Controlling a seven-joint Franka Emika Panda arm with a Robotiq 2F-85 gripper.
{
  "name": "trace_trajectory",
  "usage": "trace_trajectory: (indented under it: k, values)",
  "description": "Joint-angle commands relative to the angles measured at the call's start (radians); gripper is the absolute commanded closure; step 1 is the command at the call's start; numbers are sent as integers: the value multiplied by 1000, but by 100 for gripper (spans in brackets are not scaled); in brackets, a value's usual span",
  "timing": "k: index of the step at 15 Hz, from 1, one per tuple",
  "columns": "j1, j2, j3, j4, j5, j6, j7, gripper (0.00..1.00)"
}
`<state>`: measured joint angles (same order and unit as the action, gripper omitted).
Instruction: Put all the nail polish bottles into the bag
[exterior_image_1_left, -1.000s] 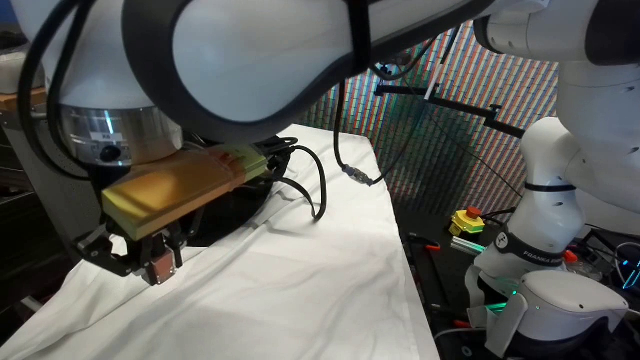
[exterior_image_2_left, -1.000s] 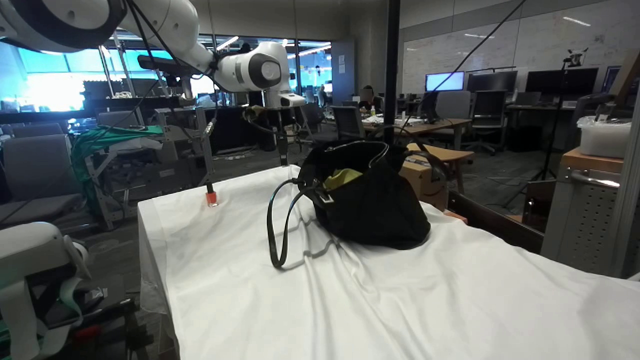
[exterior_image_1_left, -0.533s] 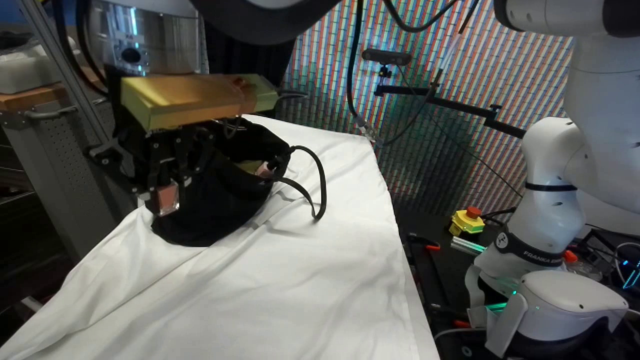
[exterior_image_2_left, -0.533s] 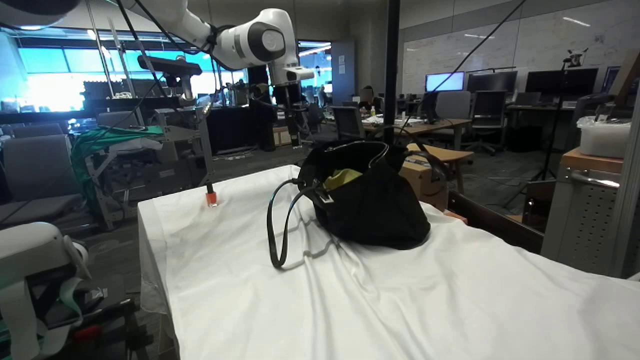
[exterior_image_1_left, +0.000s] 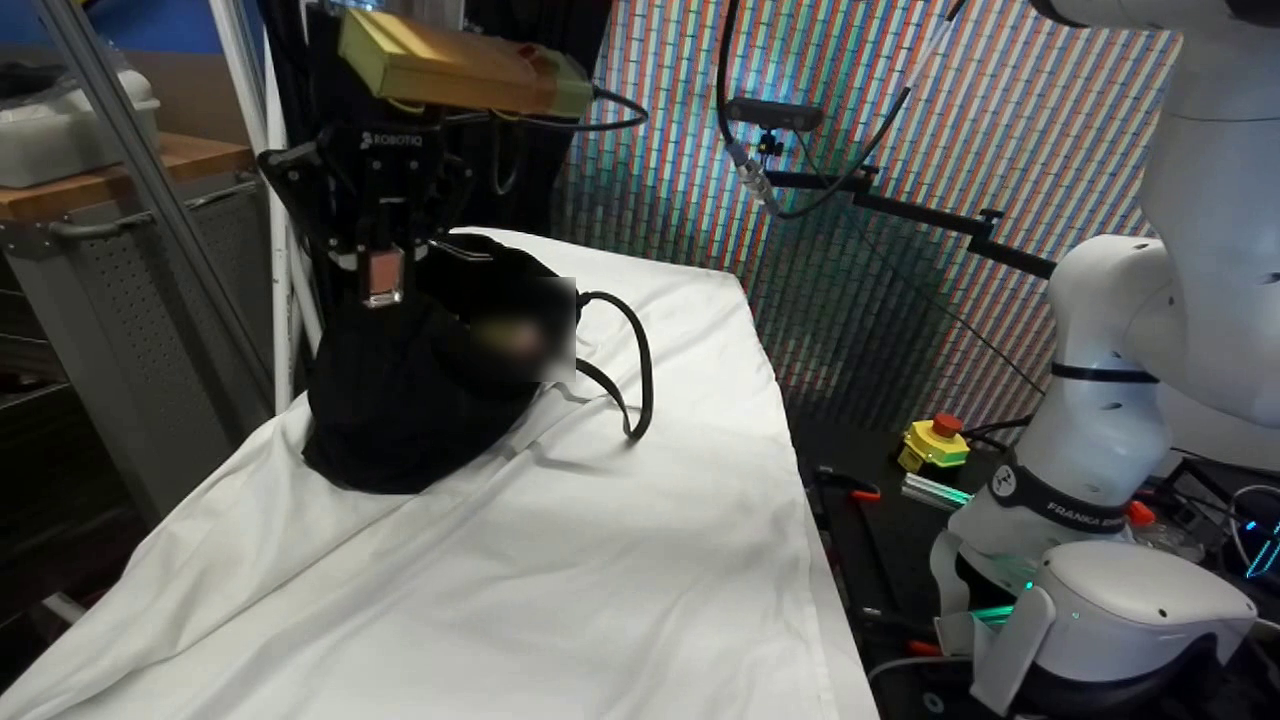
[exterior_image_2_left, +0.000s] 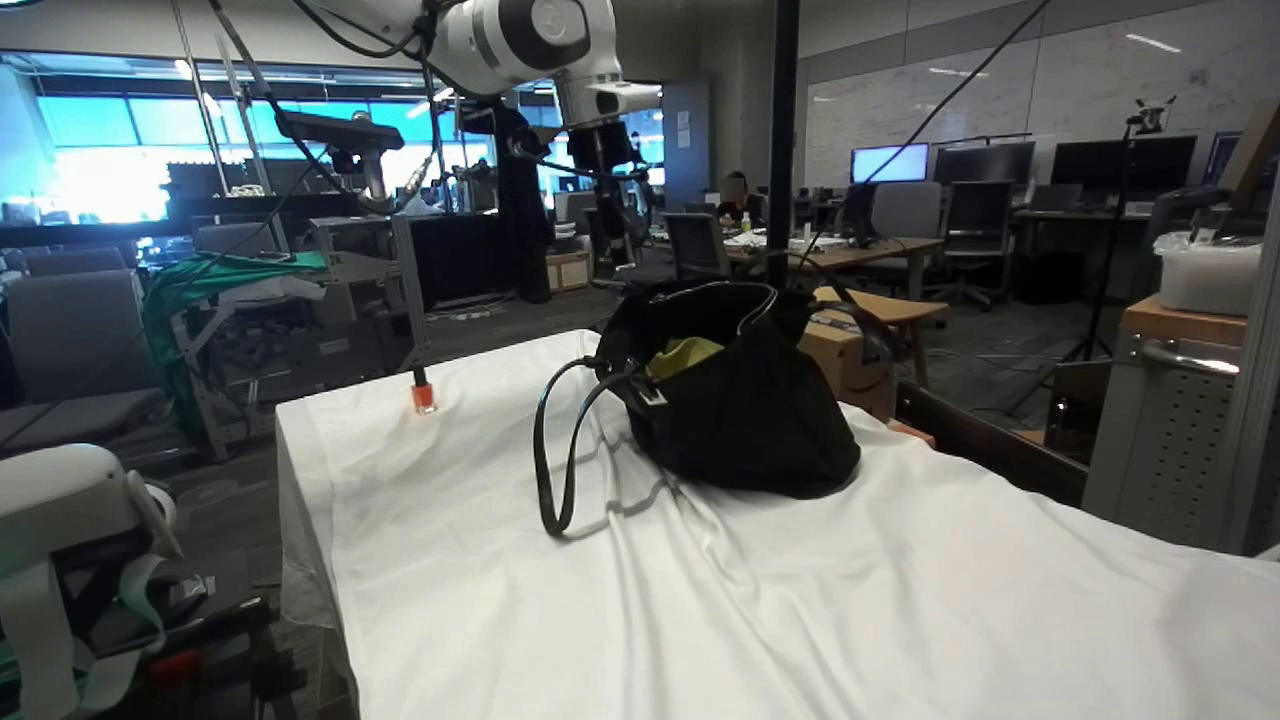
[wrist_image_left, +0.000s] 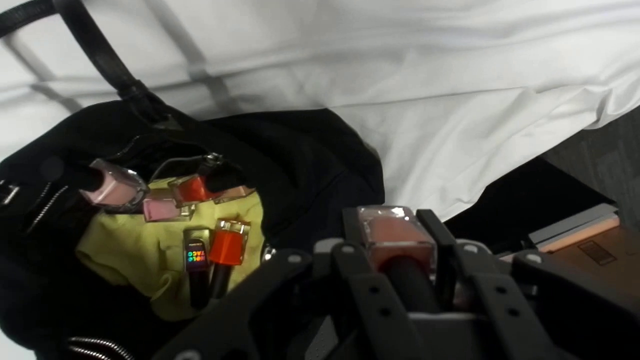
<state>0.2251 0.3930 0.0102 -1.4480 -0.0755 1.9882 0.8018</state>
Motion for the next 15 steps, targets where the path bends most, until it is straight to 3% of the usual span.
trace_trajectory:
  k: [1, 9, 15]
  values:
    - [-15, -75, -1, -64, -12, 6, -8, 85]
    - [-26, -134, 2, -130, -13, -1, 31, 85]
    - [-11, -155, 2, -161, -67, -7, 129, 85]
